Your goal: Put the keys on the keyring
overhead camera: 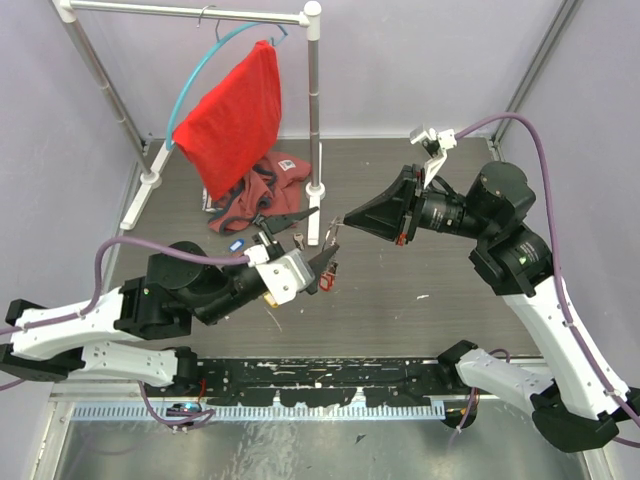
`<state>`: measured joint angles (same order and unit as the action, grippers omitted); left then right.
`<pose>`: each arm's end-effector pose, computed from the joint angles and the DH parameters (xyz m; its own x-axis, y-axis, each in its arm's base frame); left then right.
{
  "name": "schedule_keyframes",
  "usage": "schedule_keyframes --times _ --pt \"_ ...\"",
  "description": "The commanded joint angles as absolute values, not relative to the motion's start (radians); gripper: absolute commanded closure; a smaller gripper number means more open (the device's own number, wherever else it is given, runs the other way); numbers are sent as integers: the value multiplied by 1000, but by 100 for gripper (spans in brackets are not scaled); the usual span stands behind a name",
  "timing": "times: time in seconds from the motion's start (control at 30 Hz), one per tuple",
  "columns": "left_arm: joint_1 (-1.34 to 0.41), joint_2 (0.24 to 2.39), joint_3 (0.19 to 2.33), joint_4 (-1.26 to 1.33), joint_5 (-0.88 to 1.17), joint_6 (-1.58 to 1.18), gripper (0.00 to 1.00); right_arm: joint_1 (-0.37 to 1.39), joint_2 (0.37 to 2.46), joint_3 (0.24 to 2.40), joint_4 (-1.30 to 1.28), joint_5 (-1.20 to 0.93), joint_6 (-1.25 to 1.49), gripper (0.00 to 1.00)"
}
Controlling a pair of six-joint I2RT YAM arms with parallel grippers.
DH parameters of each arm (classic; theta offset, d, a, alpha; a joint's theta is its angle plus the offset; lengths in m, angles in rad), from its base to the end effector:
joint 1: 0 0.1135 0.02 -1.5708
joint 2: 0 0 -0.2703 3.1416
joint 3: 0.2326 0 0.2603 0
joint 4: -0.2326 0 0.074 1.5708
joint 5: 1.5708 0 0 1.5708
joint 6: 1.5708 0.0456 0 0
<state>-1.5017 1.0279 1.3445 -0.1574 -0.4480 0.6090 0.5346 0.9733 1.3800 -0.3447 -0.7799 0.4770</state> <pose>0.0346 -0.2141 0.4991 0.5065 0.1499 -0.8491 0.7070 0.4915 0.5085 0.1412 0.1209 0.4989 -0.3962 0.1448 -0.9067 -0.8828 0.2113 0.4195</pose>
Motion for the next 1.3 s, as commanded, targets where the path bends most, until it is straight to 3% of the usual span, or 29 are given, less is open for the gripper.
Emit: schedule_keyframes --times 0.0,0.67,0.83,1.27 --pt "-1506 1056 1340 -68 -419 622 35 537 948 1407 -248 -810 523 99" --pt "-1528 1093 1329 -102 -556 739 67 538 946 1409 -224 -851 564 99" --pt "-1528 1092 1327 -103 -557 746 59 538 942 1403 -213 -857 575 99" --pt "-1529 1118 1351 -101 -547 766 64 538 940 1389 -193 -877 605 99"
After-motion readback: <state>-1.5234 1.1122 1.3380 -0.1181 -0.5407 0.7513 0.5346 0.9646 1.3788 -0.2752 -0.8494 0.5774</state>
